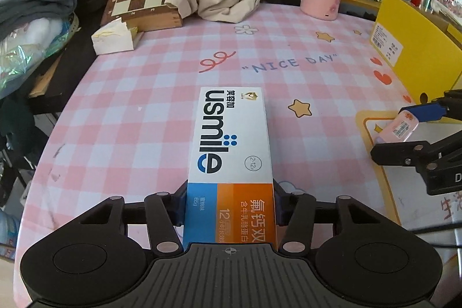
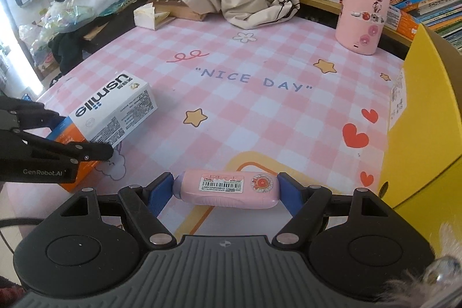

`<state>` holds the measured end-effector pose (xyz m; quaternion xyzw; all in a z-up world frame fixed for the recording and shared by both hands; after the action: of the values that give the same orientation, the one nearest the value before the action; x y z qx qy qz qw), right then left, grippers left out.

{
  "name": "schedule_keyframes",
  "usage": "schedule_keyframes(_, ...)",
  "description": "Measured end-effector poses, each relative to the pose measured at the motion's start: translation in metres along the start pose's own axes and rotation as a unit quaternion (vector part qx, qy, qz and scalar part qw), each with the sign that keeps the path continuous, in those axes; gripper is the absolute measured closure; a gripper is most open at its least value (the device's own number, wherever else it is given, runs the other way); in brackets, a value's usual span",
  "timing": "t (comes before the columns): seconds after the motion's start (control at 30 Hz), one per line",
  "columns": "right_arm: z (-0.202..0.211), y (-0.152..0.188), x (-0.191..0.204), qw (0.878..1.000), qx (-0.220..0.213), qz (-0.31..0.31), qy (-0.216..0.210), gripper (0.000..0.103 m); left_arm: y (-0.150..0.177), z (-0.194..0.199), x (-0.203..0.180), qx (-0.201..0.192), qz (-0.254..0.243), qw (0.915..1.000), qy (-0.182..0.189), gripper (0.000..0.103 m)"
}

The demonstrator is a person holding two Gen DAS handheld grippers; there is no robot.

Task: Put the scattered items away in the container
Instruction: 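Carry the usmile box and pink tube toward the yellow box with both grippers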

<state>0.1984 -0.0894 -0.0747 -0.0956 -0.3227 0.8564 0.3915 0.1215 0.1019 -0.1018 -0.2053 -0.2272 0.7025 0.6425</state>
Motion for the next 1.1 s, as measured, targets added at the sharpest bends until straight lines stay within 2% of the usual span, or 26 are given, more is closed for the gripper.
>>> schedule_keyframes(0.17,0.013,0.0,0.0,1.0,-0.01,0.009,0.004,0.027,-0.002,0.01,0.009,0.0,0.064,0.997,0.043,0.052)
schedule_keyframes(0.4,0.029,0.013,0.013,1.0,-0.012,-0.01,0.005,0.027,0.0,0.031,0.006,-0.011,0.098,0.9919,0.08,0.052)
schedule_keyframes(0.77,0.065,0.026,0.025,0.997,-0.041,-0.057,0.023,0.027,0.008,0.076,-0.008,-0.051,0.093,0.986,0.128,0.052)
schedule_keyframes(1.1,0.094,0.056,0.038,0.995,-0.048,-0.073,0.053,0.027,0.024,0.094,-0.026,-0.057,0.067,0.983,0.161,0.052)
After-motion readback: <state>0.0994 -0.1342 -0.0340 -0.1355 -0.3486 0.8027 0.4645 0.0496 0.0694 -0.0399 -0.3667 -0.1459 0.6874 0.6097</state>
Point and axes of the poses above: each gripper's, at about its wrist camera, not at the fingertips, and z roughly against the way its jaws point, x to its left, y to its underside, the point moved 2 cm from there along -z, roughly the way its jaws point, and after that the axes turned 1 degree about -z, right-handed, at the moved point
